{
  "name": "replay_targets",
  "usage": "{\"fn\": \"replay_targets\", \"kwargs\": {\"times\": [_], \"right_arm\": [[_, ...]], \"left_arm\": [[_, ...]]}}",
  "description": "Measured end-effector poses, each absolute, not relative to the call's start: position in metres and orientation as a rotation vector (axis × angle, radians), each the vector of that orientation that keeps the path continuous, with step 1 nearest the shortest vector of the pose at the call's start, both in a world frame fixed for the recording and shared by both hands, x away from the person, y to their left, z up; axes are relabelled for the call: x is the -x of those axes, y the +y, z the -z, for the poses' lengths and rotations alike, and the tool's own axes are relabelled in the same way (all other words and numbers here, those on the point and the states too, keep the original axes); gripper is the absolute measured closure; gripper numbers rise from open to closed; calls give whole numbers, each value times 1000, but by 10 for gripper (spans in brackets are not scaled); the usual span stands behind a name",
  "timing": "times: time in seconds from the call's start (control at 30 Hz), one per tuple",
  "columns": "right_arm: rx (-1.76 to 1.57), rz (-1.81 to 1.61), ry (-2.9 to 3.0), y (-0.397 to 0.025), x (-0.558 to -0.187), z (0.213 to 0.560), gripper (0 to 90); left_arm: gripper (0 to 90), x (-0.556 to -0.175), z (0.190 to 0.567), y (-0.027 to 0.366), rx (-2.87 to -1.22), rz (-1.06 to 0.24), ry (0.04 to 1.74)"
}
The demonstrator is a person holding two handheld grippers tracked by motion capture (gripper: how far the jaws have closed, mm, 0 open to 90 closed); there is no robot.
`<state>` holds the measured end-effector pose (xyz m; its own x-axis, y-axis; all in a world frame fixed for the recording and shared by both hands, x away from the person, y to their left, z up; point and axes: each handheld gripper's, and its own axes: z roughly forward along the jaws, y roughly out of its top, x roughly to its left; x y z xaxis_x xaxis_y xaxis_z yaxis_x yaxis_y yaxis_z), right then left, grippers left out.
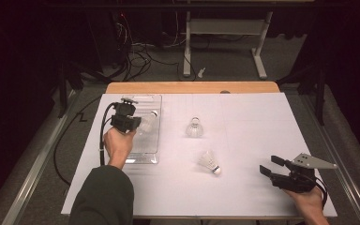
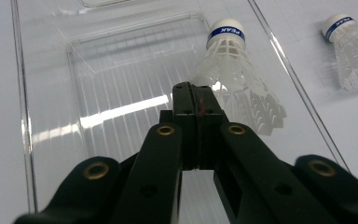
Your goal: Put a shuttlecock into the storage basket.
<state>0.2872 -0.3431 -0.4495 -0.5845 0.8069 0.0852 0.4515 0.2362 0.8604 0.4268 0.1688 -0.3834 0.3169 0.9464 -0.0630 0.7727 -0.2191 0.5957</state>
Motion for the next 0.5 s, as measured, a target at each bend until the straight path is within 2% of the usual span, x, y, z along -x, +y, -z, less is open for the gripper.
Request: {"fn": "replay_targets", "kwargs": {"times": [0.43,0.5], "right_arm": [[-1163,-1295,2134,-344,-287,449,346],[-1161,-1295,2134,-344,-287,449,346]], "left_arm": [[897,-434,391,162,-2075,-411,1536],[875,-435,393,162,-2081,-379,1531]]}}
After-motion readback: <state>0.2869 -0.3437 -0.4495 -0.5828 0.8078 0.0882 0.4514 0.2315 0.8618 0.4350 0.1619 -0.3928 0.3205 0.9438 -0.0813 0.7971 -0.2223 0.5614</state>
